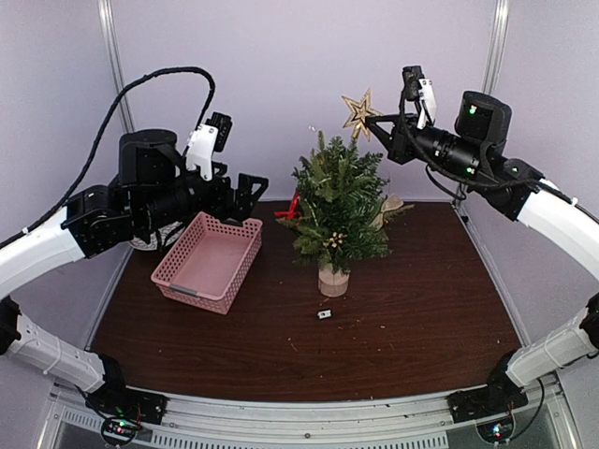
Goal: Decorate the small christmas tree
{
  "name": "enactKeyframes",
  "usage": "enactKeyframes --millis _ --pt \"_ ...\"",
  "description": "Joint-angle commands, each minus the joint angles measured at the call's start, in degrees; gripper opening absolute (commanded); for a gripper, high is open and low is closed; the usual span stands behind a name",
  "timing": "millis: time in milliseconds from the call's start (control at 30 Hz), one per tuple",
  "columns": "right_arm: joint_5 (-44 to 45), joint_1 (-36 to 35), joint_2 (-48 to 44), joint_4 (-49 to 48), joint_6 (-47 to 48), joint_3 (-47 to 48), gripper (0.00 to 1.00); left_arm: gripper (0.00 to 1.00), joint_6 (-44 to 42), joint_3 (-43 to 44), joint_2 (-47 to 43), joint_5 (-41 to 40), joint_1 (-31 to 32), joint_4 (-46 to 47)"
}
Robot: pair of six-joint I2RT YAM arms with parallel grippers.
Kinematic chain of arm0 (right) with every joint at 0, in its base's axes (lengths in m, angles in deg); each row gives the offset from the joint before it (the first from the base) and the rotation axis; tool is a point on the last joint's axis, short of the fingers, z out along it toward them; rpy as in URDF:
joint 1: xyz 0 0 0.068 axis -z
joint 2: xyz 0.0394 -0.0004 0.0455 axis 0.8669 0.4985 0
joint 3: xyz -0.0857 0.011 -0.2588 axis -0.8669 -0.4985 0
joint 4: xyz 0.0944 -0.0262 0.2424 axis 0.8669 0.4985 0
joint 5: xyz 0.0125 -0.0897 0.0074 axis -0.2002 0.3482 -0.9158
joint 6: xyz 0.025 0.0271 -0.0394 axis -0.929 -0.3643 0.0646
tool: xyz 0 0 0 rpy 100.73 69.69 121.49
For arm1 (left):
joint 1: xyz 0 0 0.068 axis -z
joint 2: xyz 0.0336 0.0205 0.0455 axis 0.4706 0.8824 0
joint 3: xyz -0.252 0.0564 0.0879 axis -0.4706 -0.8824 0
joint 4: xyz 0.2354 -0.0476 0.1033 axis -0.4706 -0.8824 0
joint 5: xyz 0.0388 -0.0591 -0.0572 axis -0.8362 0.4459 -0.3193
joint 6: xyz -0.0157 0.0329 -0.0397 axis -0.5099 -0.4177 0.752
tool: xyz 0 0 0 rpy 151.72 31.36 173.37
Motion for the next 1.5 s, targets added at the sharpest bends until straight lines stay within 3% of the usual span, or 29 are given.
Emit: enactKeyframes --millis 0,1467 --pt "-1.6 0.67 -1.02 0.36 -1.54 0.77 0.0 0.98 0.07 1.49 0.28 -0.22 -0.38 1.15" --pt "-1.46 0.93 -0.36 0.3 0.06 -3.86 0.0 0.98 -0.72 1.67 0.61 -0.94 -0.4 1.59"
